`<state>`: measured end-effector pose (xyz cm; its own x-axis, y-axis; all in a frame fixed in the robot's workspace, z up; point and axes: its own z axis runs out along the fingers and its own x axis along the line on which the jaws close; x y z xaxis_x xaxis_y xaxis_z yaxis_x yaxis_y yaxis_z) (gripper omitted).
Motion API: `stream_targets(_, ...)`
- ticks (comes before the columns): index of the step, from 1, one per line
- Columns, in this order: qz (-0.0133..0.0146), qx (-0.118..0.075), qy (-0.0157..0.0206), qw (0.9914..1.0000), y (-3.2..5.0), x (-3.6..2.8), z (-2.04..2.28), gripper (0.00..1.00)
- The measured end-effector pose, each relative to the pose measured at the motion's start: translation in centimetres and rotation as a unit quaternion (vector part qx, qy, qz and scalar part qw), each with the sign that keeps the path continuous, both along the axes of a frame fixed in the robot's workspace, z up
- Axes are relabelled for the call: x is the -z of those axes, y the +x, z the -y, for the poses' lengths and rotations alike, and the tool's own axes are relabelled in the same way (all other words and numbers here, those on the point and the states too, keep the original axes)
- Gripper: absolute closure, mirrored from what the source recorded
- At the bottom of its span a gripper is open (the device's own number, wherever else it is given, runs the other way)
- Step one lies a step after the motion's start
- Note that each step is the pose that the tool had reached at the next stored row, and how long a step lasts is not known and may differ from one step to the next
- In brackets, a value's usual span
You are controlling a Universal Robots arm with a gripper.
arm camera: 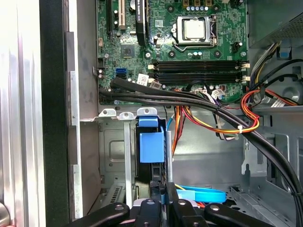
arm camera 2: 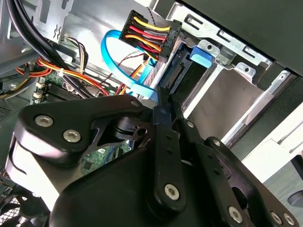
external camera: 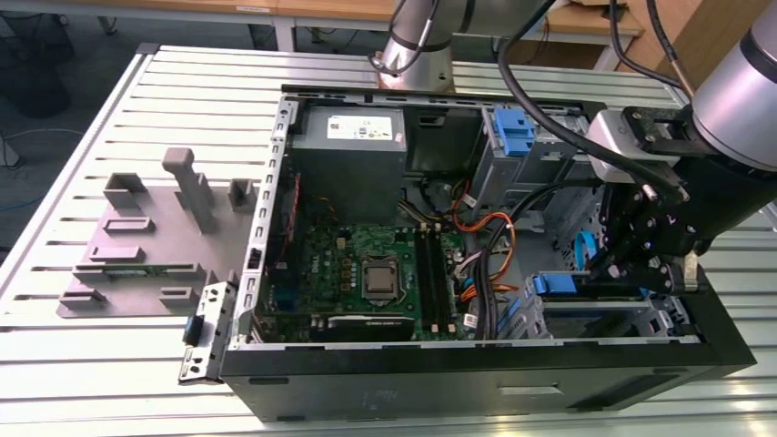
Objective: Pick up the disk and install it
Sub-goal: 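Insert the first disk wire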
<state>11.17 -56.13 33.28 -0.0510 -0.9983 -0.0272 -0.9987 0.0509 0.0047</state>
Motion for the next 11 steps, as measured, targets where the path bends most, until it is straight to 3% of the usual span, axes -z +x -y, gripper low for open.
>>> stream_targets(11, 0.0000, 0.000, -0.0002, 1.00000, 0.00, 0.30, 0.01, 0.84)
